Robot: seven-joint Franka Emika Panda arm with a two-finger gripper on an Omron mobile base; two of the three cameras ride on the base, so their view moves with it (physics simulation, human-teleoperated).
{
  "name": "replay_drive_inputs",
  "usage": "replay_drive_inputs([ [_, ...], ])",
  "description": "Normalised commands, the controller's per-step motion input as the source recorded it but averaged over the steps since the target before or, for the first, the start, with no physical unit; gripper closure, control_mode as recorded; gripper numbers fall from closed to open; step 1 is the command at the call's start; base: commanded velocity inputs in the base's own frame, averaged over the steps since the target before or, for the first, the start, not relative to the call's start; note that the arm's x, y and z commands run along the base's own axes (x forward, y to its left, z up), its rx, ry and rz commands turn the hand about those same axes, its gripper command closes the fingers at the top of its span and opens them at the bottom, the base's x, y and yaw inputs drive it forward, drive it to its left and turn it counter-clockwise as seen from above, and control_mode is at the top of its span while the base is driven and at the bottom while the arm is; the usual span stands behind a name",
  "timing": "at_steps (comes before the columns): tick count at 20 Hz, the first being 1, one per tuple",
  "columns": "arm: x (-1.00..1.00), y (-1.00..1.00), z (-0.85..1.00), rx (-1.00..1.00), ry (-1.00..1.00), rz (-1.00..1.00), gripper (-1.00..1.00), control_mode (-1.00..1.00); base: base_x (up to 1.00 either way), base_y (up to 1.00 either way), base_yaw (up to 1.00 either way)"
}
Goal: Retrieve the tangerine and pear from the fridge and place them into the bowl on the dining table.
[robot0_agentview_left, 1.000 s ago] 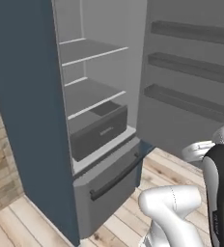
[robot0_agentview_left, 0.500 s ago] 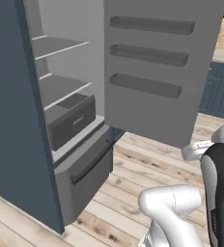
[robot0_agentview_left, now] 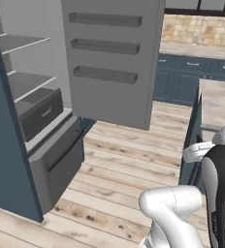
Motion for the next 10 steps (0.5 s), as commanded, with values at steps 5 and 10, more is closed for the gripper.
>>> replay_drive_inputs([
  [5,0.00,0.00,0.00,0.00,0.00,0.00,1.00,1.00,-0.30,-0.48,-0.25],
  [10,0.00,0.00,0.00,0.00,0.00,0.00,1.00,1.00,0.00,-0.86,-0.20],
])
